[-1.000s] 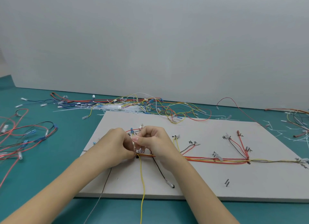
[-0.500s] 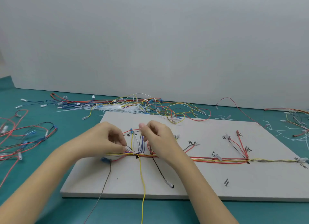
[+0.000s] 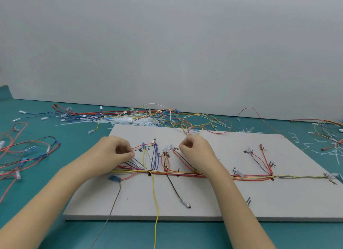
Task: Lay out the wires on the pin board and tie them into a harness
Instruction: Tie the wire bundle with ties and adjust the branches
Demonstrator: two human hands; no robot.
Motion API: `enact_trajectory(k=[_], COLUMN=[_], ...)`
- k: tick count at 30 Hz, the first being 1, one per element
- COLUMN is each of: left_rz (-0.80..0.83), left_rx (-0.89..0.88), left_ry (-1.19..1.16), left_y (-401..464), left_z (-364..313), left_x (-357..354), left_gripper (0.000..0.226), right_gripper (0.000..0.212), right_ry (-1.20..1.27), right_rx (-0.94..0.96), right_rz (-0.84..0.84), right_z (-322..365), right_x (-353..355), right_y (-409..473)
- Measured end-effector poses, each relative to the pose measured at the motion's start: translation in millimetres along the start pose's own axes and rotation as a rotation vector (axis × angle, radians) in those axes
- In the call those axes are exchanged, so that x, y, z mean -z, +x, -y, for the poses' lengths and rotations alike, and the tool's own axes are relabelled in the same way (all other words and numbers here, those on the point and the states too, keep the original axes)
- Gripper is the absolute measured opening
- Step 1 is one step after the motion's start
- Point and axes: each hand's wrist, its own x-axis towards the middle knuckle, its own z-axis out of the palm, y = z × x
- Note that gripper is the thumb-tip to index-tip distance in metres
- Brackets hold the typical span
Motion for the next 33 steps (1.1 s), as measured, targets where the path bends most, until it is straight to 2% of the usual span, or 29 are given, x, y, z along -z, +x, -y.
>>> enact_trajectory(k=[11, 14, 15, 18, 21, 23, 26, 30, 33], left_rz=[-0.085, -0.168, -0.198, -0.192, -0.043, -0.023, -0.083, -0.150, -0.196], left_rx=[-0.035, -0.001, 0.018, 0.115, 0.336, 0.445, 0.481, 0.385, 0.332], left_ry=[0.035, 0.028, 0.036, 0.111, 0.369, 0.467, 0.402, 0.272, 0.141], left_y=[4.7, 7.9, 9.2, 16.6, 35.9, 53.6, 82.6, 99.9, 107.4], left_z=[7.0, 11.7, 12.6, 12.5, 19.9, 30.9, 58.2, 89.8, 104.4], left_x=[-6.5, -4.9, -6.0, -11.0, -5.7, 2.2, 8.0, 2.8, -2.4], left_gripper=[0.017, 0.009, 0.014, 0.035, 0.039, 0.037, 0.027, 0.047, 0.038], right_gripper=[0.017, 0.019, 0.019, 0.018, 0.020, 0.021, 0.020, 0.020, 0.021], right_ry=[-0.045, -0.061, -0.070, -0.109, -0.116, -0.103, -0.092, -0.080, -0.083], right_rx=[-0.037, -0.065, -0.077, -0.085, -0.082, -0.090, -0.084, -0.073, -0.066], right_rz=[-0.058, -0.005, 0.027, 0.064, 0.052, 0.056, 0.064, 0.059, 0.058], right_z=[-13.1, -16.5, -17.1, -18.2, -18.4, -18.7, -18.9, -19.0, -18.0], right_x=[4.8, 7.0, 6.6, 6.7, 8.5, 8.9, 8.8, 8.8, 7.4], right_y=[6.8, 7.5, 7.0, 5.8, 6.4, 6.1, 5.5, 4.5, 4.3])
